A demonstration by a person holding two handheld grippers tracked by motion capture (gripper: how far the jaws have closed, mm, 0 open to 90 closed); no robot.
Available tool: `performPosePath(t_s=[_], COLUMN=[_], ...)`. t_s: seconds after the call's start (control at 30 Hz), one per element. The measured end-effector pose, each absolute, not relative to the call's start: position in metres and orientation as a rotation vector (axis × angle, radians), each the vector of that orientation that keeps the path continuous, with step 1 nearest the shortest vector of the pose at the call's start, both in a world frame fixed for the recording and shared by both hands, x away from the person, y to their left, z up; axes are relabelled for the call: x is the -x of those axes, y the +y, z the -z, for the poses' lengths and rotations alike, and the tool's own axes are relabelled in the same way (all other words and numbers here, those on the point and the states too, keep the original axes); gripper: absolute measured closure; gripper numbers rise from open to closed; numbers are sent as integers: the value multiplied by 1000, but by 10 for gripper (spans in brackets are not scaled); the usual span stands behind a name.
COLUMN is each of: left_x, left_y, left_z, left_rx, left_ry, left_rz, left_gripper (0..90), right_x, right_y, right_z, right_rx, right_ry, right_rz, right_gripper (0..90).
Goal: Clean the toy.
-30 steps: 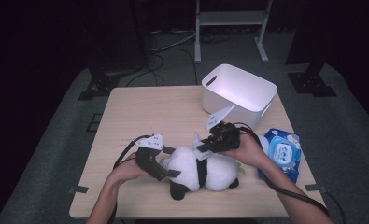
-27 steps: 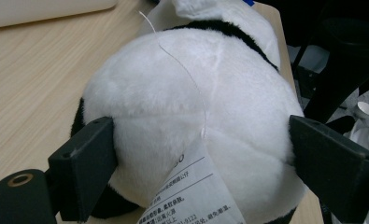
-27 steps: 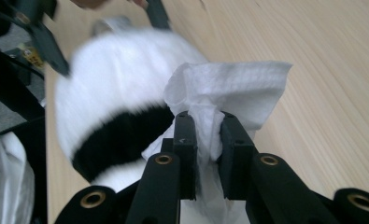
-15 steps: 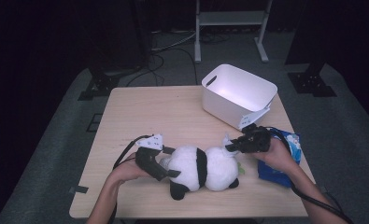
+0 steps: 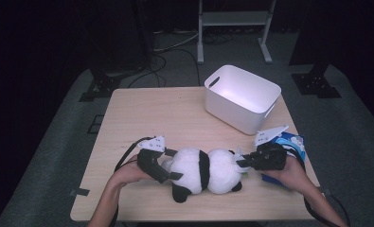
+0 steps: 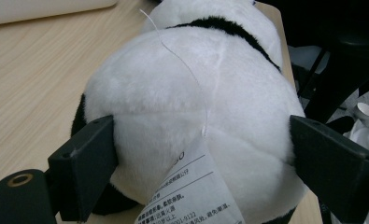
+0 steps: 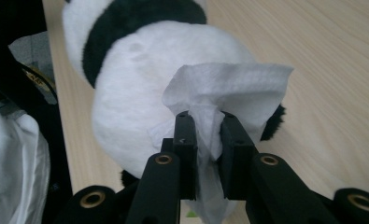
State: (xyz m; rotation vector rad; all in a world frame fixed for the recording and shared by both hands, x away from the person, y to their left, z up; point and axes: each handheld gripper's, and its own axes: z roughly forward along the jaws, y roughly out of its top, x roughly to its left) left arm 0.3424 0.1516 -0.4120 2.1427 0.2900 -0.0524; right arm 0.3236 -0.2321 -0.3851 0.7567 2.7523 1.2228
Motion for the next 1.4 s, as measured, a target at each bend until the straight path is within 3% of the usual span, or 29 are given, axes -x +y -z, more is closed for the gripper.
performPosePath(t_s=[0.3,0.9,1.4], left_x=[-342,-342,-338], left_y=[152,152,164], left_z=[412,411,405], left_rx=[-2144,-2146,-2182], left_ry=[294,306,265], left_rz=[49,42,41], left_gripper=[100,97,98], right_x=[-308,-297,-291], right_y=[-209,-124,-165], right_z=[379,380,372], right_rx=[-636,-326,-401], right_ry=[2801,2938,2877], right_rz=[-1239,-1143,-1138], right_gripper=[783,783,780])
